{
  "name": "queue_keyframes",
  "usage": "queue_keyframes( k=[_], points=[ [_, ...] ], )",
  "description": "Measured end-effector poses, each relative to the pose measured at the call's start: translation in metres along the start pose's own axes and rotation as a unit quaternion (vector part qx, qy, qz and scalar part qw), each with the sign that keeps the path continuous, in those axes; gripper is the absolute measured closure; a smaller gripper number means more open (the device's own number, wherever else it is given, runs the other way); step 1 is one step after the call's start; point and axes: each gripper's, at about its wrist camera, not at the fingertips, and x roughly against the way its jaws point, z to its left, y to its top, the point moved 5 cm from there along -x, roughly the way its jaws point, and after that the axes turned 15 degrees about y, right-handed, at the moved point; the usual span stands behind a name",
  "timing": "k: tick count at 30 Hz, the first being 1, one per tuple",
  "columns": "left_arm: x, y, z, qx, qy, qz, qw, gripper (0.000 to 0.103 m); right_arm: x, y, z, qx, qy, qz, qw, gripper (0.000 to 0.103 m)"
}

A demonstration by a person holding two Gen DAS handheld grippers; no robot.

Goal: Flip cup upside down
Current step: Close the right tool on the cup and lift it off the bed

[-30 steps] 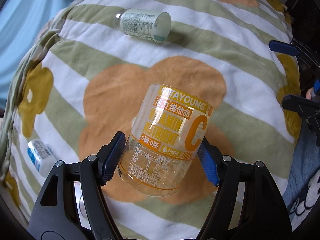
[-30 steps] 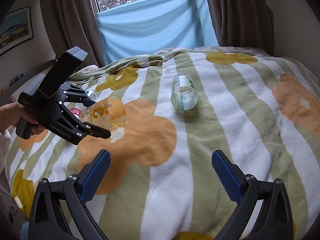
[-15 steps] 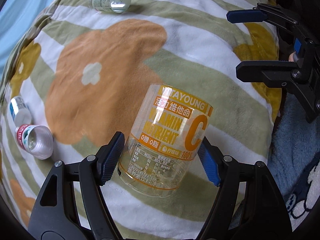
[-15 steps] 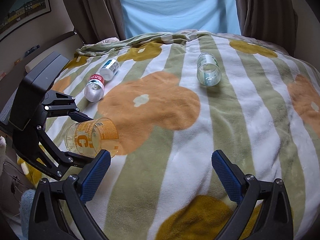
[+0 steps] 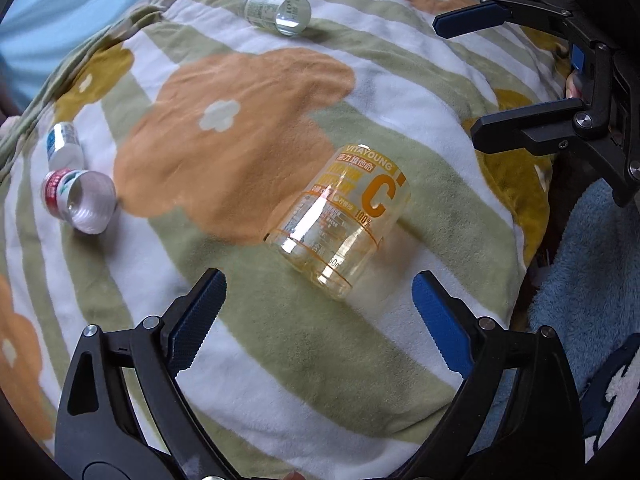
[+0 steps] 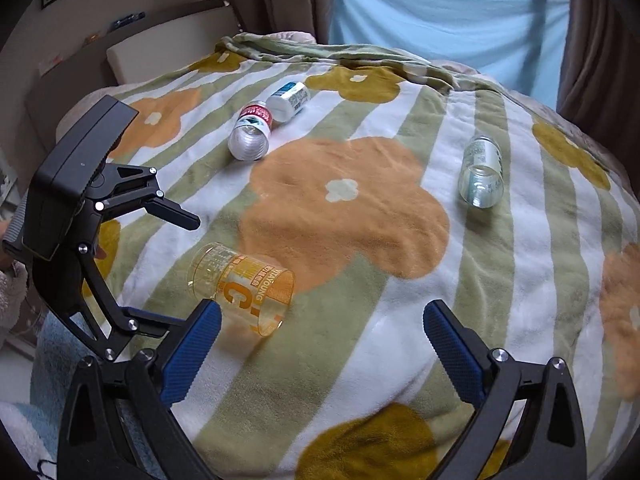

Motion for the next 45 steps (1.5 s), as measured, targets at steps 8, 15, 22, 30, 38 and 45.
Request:
queue_keyframes(
  k=[8, 15, 22, 30, 38, 45],
  points=[
    [0.019, -0.044, 0.026, 0.185, -0.017, -0.004, 0.9826, 0.009, -0.060, 0.024, 0.049, 0.222, 0.067, 0.247, 0.941, 0.002],
    [0.023, -0.084, 0.040, 0.306, -0.017, -0.004, 0.9519, 0.009, -0.113, 0.020, 0.076, 0.319, 0.078, 0.397, 0.857, 0.006],
    [0.027, -0.100, 0.045, 0.347, -0.030, -0.009, 0.9374, 0.009, -0.160, 0.002, 0.079, 0.326, 0.059, 0.484, 0.810, 0.041],
    [0.037, -0.099, 0.055, 0.358, -0.035, -0.030, 0.9327, 0.009, -0.167, 0.035, 0.047, 0.123, 0.051, 0.455, 0.881, 0.042],
    [0.045, -0.099, 0.056, 0.364, -0.047, -0.045, 0.9290, 0.009, -0.170, 0.044, -0.018, -0.131, 0.002, 0.411, 0.902, 0.041],
    [0.048, -0.104, 0.057, 0.369, -0.053, -0.050, 0.9265, 0.009, -0.189, 0.040, -0.012, -0.089, -0.030, 0.469, 0.878, 0.037]
  ],
)
